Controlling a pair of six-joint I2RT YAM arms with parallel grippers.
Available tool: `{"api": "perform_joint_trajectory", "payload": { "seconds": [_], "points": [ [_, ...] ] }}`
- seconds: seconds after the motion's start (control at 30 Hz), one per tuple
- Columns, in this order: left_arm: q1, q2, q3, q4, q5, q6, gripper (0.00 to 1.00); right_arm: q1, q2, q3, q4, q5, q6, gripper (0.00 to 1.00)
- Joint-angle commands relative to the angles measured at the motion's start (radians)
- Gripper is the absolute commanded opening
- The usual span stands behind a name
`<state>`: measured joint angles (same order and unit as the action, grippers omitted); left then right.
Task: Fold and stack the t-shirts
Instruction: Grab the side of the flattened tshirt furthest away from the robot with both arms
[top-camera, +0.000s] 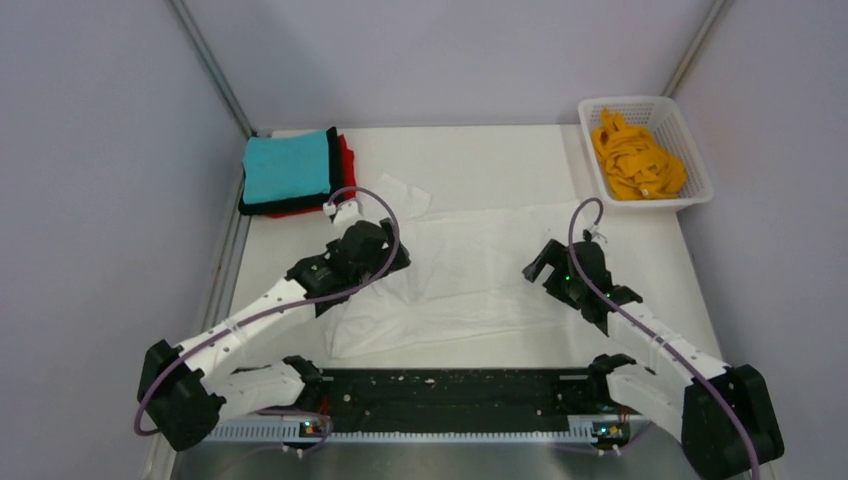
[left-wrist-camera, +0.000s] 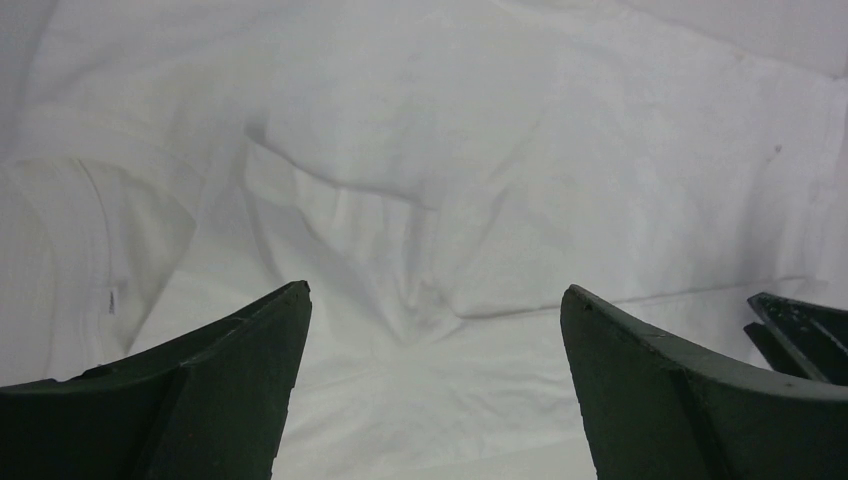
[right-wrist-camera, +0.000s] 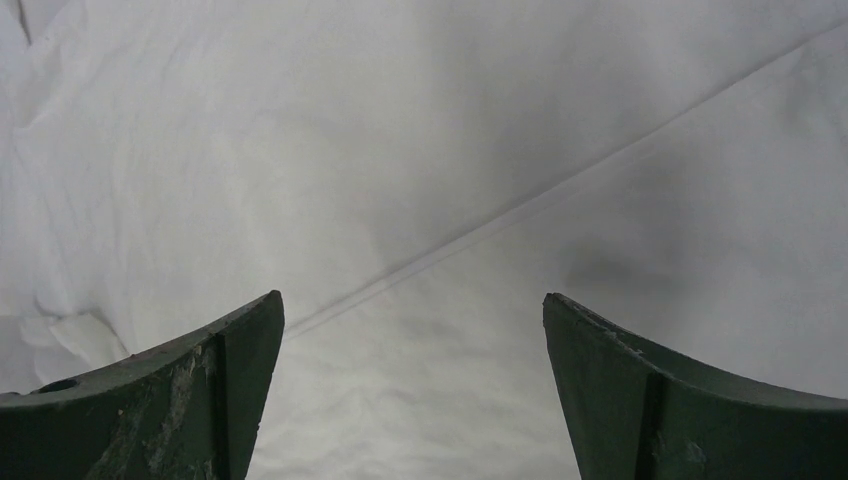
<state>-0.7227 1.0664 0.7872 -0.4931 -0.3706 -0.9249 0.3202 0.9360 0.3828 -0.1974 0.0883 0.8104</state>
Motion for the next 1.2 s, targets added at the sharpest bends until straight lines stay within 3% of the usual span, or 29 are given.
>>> {"api": "perform_joint_trajectory", "payload": {
  "seconds": [0.0, 0.3, 0.5, 0.73, 0.97, 1.17],
  "points": [
    [0.046, 0.060, 0.112, 0.042, -0.157, 0.087, 0.99, 0.012, 0.028, -0.015, 0.078, -0.002, -0.027, 0.99],
    [0.282, 0.284, 0.250, 0.211, 0.092, 0.251, 0.99, 0.013, -0.224, -0.068, -0.294, 0.023, 0.057, 0.99],
    [0.336, 0.503, 0.434, 0.202, 0.181, 0.329, 0.99, 0.011, -0.281, -0.059, -0.367, -0.015, 0.052, 0.99],
    [0.410, 0.799, 0.691, 0.175, 0.166, 0.331, 0.99, 0.012, -0.343, 0.025, -0.213, -0.017, -0.076, 0.99],
    [0.471, 1.154, 1.123, 0.011, 0.097, 0.359, 0.97, 0.012, -0.434, -0.018, 0.004, 0.017, -0.114, 0.99],
    [0.476, 1.306, 1.292, -0.024, 0.173, 0.425, 0.85, 0.011, -0.456, -0.032, 0.038, 0.061, -0.155, 0.99]
  ]
}}
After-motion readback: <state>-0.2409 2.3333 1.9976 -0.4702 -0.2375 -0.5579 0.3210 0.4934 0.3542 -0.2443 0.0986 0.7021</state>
